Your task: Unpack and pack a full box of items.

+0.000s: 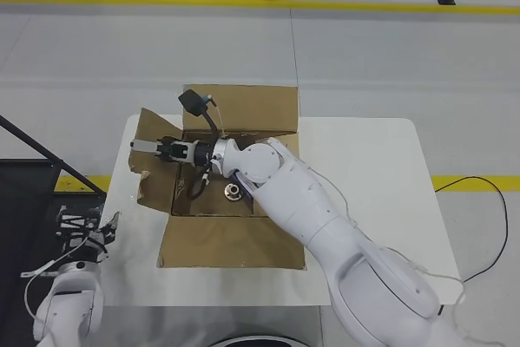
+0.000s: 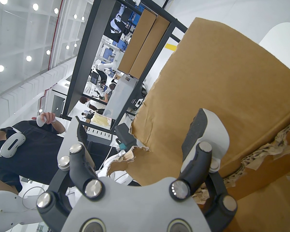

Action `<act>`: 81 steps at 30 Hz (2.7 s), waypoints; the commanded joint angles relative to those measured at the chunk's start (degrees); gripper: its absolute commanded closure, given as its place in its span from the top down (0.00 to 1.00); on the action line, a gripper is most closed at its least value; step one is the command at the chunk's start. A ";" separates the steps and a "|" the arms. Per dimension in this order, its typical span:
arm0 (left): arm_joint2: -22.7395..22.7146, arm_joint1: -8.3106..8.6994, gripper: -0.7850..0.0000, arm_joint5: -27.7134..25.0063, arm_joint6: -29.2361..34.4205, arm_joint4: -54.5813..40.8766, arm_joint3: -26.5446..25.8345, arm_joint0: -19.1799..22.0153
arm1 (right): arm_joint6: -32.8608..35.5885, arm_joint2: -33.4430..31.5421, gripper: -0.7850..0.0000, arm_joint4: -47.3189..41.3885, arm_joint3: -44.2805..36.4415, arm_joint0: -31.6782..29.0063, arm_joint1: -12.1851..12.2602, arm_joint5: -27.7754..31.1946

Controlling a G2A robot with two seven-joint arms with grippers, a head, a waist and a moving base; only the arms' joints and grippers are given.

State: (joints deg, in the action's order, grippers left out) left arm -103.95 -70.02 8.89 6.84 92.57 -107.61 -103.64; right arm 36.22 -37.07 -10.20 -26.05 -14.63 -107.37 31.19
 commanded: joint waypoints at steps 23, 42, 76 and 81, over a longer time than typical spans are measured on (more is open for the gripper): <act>-11.68 -2.63 1.00 8.78 6.07 -37.96 -11.58 -1.18 | 1.69 1.74 1.00 7.04 -1.09 -0.68 -3.08 -5.22; -13.46 -3.02 1.00 5.82 7.24 -47.21 -12.46 -1.21 | 8.00 1.98 1.00 7.66 3.87 1.05 -6.30 -5.38; -14.47 -2.54 1.00 -0.10 17.57 -59.25 -19.20 5.54 | 7.71 -8.35 1.00 14.32 -3.89 2.32 0.86 5.07; -14.20 -2.06 1.00 -0.70 24.02 -64.81 -19.35 8.77 | 8.93 -14.58 1.00 20.30 -19.19 -4.88 6.11 1.64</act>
State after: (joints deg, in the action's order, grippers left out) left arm -118.27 -72.19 8.33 29.40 28.89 -126.92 -95.51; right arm 44.47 -49.77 8.73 -40.07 -17.14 -102.59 34.02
